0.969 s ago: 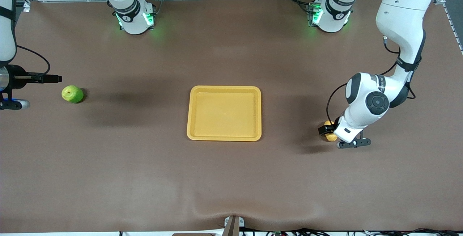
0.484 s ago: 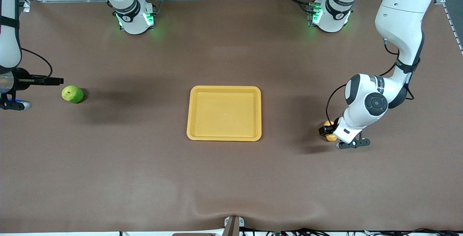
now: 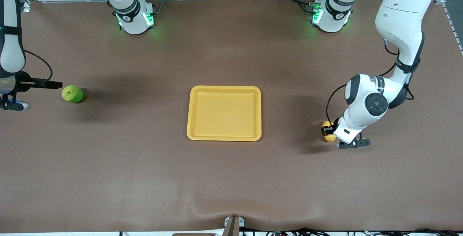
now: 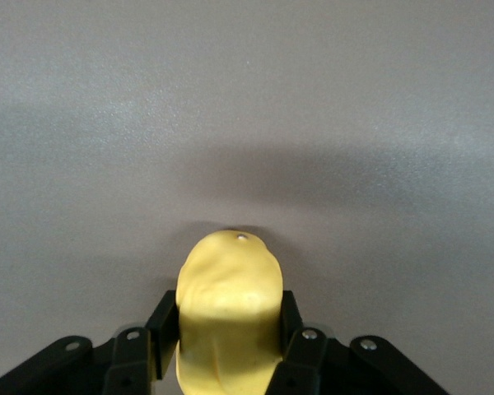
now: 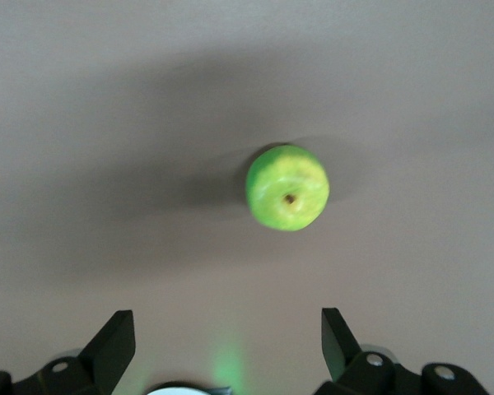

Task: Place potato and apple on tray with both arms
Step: 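Close the left gripper on the potato while the right gripper grasps the apple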

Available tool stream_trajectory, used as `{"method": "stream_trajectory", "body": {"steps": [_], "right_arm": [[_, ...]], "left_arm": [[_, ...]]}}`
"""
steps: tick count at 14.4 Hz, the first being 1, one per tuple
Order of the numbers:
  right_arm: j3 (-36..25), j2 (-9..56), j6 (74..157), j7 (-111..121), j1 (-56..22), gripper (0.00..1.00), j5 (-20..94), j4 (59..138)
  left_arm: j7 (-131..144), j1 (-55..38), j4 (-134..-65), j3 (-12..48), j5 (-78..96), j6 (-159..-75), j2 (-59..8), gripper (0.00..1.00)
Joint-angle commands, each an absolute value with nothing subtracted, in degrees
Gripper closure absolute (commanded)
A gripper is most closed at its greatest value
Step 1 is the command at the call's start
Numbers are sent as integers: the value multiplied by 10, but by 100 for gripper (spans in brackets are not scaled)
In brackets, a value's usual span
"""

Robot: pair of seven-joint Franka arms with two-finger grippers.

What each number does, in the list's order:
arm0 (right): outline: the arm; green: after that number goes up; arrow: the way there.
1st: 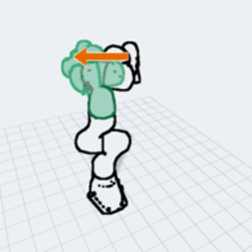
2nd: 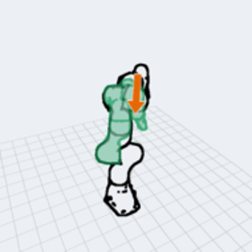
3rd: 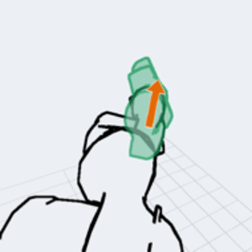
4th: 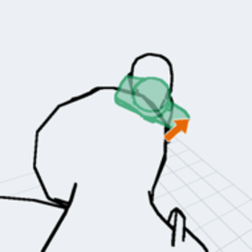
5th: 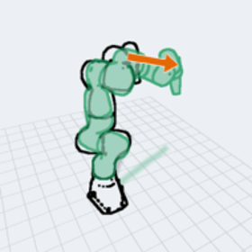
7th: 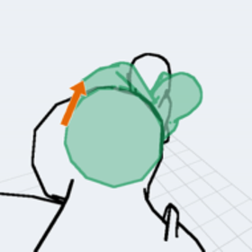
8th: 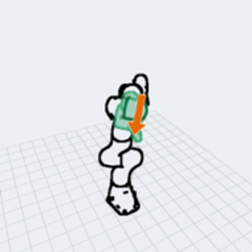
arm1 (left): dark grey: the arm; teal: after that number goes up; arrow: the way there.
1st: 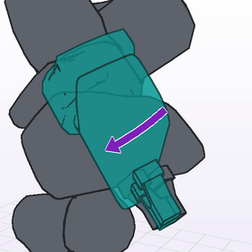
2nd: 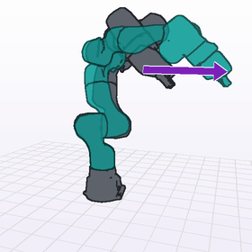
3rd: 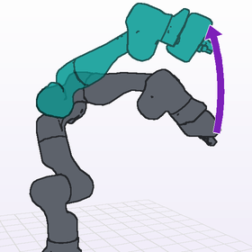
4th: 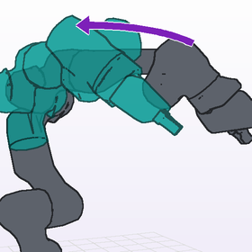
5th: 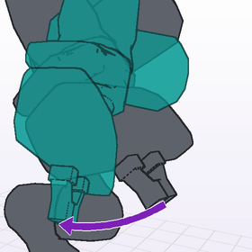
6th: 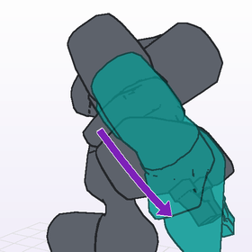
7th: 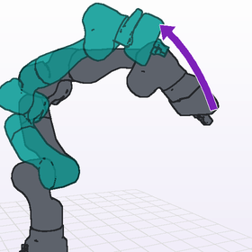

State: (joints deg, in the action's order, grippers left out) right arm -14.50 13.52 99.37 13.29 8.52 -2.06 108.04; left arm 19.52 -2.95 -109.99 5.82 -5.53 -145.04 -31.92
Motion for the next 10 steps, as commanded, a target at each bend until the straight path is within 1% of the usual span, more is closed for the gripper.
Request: {"method": "stream_trajectory", "body": {"steps": [1,3,5,8,10], "right_arm": [[-149,164,1027,156,99,0,-25,1081],[-154,177,1038,156,99,0,-25,1082],[-154,192,1051,155,107,0,-25,1086],[-154,196,1117,155,113,0,-25,1126],[-154,197,1137,155,113,0,-25,1138]], "left_arm": [[195,-22,-1098,57,-57,-1441,-295,100],[195,-21,-1083,58,-56,-1420,-282,100],[194,-21,-1055,59,-56,-1370,-272,100],[202,-26,-1009,61,-56,-1304,-263,100],[204,-29,-986,63,-51,-1259,-251,100]]}}
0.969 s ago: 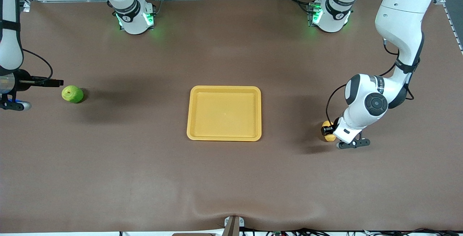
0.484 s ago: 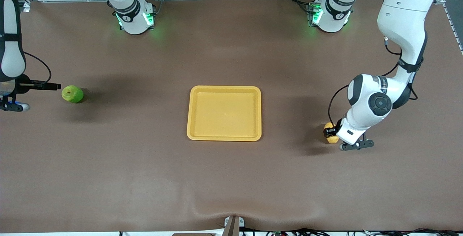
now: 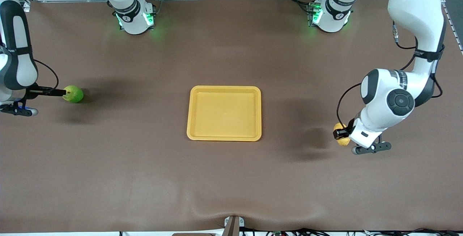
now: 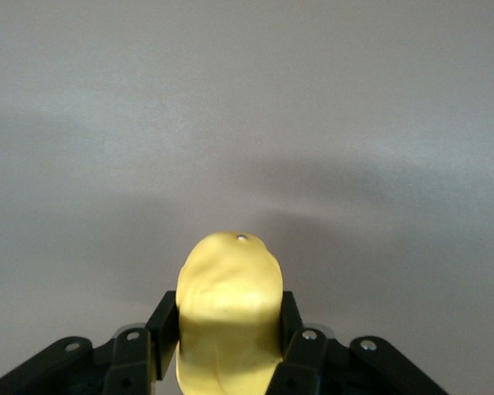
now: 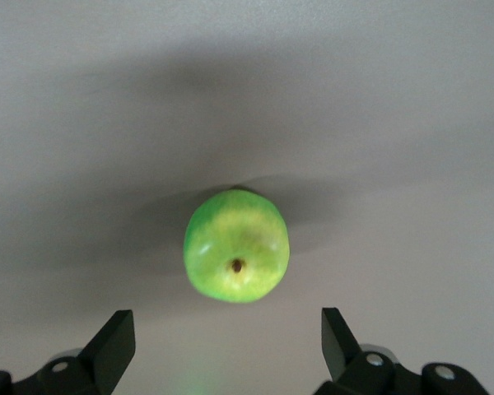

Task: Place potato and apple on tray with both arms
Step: 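Close the left gripper on the potato while the right gripper grasps the apple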

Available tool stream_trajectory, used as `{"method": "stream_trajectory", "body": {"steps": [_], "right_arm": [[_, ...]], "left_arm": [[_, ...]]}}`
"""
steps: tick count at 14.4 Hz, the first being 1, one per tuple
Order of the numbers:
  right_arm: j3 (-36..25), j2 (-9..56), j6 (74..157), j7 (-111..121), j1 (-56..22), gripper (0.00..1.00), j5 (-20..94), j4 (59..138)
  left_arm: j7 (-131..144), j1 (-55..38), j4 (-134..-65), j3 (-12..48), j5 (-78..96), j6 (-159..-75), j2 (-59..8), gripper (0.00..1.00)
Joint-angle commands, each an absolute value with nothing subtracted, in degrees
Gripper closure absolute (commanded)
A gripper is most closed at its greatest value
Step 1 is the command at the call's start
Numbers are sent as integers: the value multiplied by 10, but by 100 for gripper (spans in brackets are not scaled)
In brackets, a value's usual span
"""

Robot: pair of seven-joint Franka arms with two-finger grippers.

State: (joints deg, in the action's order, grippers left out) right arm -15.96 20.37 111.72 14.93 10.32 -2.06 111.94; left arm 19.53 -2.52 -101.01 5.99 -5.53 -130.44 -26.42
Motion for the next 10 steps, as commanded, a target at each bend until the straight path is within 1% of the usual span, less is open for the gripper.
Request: {"method": "stream_trajectory", "body": {"steps": [1,4,7,10], "right_arm": [[-154,197,1143,154,113,0,-25,1147],[-154,201,1194,156,115,0,-25,1173],[-154,209,1210,164,119,0,-25,1179],[-154,214,1245,164,120,0,-25,1203]], "left_arm": [[215,-29,-977,71,-50,-1239,-247,100],[253,-29,-953,88,-50,-1215,-246,100],[301,-28,-947,117,-50,-1211,-244,100],[328,-27,-947,141,-50,-1180,-224,100]]}}
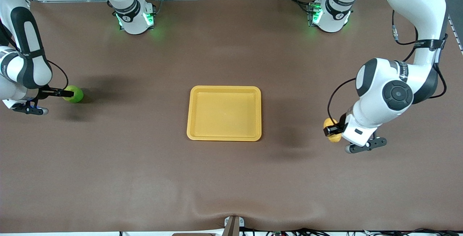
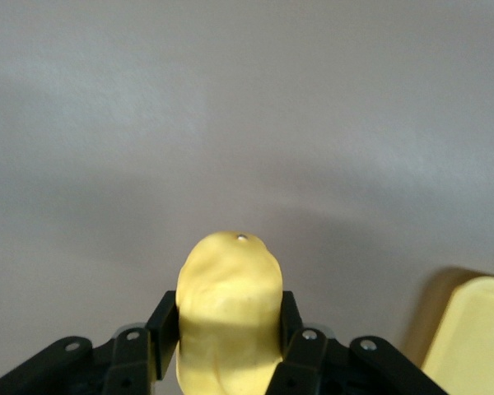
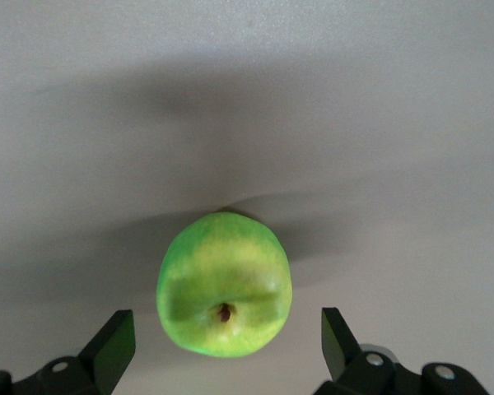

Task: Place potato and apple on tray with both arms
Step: 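Close the left gripper on the potato while the right gripper grasps the apple, then carry the potato onto the tray with the left gripper and lower it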

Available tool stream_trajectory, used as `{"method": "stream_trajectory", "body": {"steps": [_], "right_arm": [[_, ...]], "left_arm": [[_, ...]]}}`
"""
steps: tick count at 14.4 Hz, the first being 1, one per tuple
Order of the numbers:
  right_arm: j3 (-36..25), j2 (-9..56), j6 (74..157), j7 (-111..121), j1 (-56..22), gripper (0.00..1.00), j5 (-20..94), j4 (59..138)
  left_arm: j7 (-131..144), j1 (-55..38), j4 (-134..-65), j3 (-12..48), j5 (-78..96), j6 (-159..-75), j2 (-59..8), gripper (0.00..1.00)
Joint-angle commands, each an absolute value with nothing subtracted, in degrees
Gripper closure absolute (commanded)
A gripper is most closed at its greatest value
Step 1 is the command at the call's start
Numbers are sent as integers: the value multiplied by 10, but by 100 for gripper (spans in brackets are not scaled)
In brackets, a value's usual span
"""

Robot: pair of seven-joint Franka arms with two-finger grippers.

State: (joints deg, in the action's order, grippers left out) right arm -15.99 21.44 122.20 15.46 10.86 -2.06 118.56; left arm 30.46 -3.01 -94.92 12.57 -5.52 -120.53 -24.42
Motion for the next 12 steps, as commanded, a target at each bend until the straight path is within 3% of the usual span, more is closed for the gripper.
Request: {"method": "stream_trajectory", "body": {"steps": [1,10,11,12], "right_arm": [[-154,215,1258,163,121,0,-25,1211],[-153,226,1335,164,127,0,-23,1256],[-153,226,1337,166,127,16,-23,1259],[-153,226,1336,168,127,44,-23,1259]], "left_arm": [[352,-27,-947,152,-50,-1179,-223,100],[442,-33,-927,215,-56,-1180,-228,100],[459,-43,-919,221,-56,-1181,-230,100],[475,-60,-904,221,-58,-1181,-237,100]]}}
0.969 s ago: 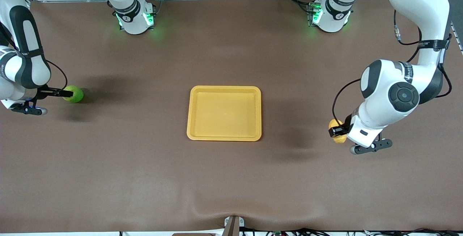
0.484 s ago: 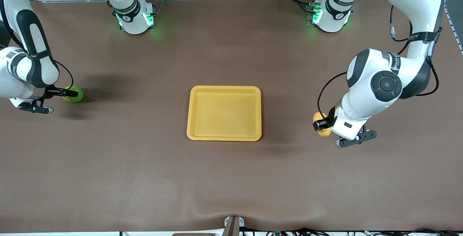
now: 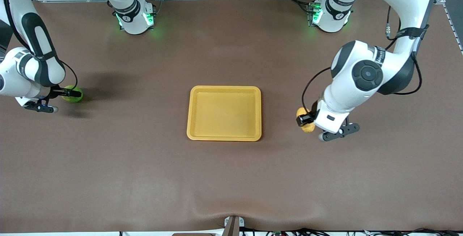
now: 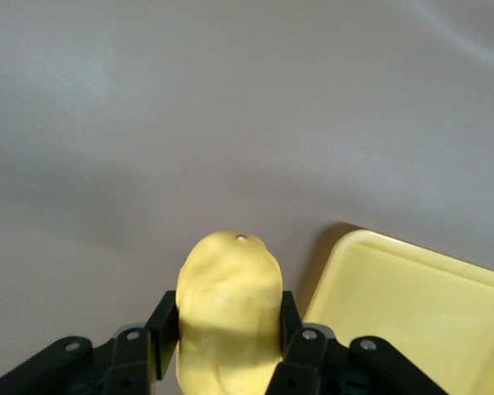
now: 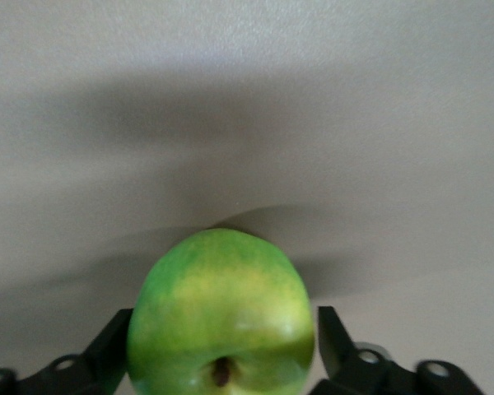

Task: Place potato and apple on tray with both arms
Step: 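Carry the potato onto the tray with the left gripper and lower it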

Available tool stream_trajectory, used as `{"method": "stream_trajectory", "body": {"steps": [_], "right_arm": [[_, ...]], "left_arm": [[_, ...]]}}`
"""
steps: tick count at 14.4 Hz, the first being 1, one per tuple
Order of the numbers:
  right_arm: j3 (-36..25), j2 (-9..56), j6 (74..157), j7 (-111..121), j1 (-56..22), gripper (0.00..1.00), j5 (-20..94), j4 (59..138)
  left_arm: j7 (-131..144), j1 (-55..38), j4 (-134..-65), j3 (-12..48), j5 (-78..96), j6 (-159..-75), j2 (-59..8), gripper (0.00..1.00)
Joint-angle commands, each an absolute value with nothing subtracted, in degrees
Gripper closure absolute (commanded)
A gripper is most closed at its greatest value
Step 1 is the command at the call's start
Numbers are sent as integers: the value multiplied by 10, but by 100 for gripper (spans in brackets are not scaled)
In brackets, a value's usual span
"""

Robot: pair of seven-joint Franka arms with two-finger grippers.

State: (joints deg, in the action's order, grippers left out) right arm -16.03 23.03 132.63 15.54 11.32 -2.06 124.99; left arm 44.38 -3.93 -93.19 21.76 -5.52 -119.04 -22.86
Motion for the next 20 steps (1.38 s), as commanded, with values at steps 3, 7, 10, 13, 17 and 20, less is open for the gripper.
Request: {"method": "stream_trajectory", "body": {"steps": [3,7,10,13,17,20], "right_arm": [[-153,223,1315,167,125,100,-23,1255],[-153,214,1173,179,121,100,-19,1181],[-153,212,1080,204,121,100,-16,1120],[-150,209,1012,204,114,100,-13,1078],[-147,199,954,203,99,100,-13,1043],[-147,195,925,196,84,100,-12,1028]], "left_arm": [[522,-101,-882,216,-61,-1189,-271,100],[561,-153,-830,216,-123,-1193,-332,100],[568,-196,-820,214,-161,-1194,-361,100],[601,-228,-810,213,-201,-1194,-385,100],[621,-278,-790,179,-235,-1199,-424,100],[622,-330,-785,128,-234,-1228,-445,100]]}}
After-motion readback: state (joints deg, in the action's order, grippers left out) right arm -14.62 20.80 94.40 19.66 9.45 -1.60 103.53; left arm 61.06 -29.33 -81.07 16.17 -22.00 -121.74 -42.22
